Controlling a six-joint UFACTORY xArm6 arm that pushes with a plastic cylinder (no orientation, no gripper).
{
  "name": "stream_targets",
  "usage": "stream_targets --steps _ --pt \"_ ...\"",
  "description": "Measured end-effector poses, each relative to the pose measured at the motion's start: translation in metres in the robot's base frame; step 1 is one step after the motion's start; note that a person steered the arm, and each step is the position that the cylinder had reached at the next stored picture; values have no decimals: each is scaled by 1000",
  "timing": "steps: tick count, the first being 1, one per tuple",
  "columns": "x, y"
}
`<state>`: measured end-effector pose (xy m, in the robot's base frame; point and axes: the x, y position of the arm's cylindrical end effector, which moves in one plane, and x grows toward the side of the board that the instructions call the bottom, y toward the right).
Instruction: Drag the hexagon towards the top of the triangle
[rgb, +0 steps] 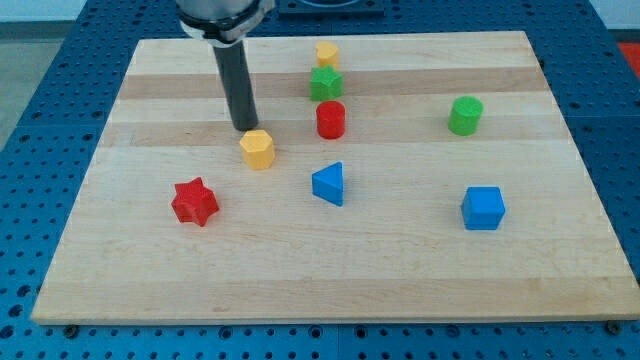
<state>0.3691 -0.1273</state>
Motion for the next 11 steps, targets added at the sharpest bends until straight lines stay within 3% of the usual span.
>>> stream_targets --steps 2,6,11 --pt "48 -20" --pt "49 60" --pt "49 75"
